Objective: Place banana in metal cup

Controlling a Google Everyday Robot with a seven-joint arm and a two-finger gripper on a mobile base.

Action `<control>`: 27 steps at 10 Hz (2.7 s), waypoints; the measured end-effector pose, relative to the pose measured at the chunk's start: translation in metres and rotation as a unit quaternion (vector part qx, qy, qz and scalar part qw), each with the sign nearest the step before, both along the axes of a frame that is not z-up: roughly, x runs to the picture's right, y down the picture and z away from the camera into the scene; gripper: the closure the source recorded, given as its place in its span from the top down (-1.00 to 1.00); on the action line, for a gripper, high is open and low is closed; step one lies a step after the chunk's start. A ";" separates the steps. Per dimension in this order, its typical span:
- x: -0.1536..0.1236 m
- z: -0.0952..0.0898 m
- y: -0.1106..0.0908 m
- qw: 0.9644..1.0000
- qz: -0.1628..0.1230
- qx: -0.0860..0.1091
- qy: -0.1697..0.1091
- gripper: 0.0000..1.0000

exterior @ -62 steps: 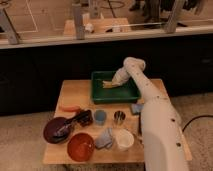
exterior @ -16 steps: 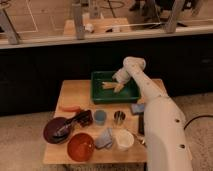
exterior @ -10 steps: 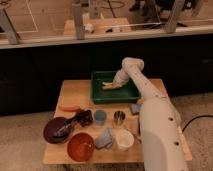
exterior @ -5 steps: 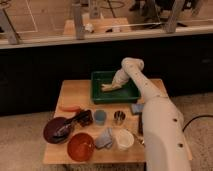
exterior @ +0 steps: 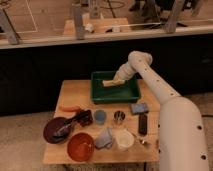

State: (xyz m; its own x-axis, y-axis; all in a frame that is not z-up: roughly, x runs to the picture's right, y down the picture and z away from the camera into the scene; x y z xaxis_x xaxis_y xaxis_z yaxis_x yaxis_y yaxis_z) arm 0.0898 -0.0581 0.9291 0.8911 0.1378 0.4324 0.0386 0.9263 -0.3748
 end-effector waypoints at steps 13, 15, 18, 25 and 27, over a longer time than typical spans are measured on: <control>0.000 -0.037 0.005 1.000 -0.022 -0.005 -0.021 -1.00; 0.003 -0.058 0.017 0.999 -0.037 0.000 -0.028 -1.00; 0.004 -0.088 0.030 0.998 -0.052 0.005 -0.038 -1.00; 0.026 -0.161 0.080 0.994 -0.090 0.029 -0.059 -1.00; 0.033 -0.172 0.101 0.992 -0.106 0.034 -0.067 -1.00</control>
State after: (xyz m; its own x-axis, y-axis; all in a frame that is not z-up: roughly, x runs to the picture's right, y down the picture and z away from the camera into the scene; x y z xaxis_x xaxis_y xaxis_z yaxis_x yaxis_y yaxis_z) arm 0.1231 0.0425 0.7576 0.8309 -0.0802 0.5507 0.2805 0.9150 -0.2900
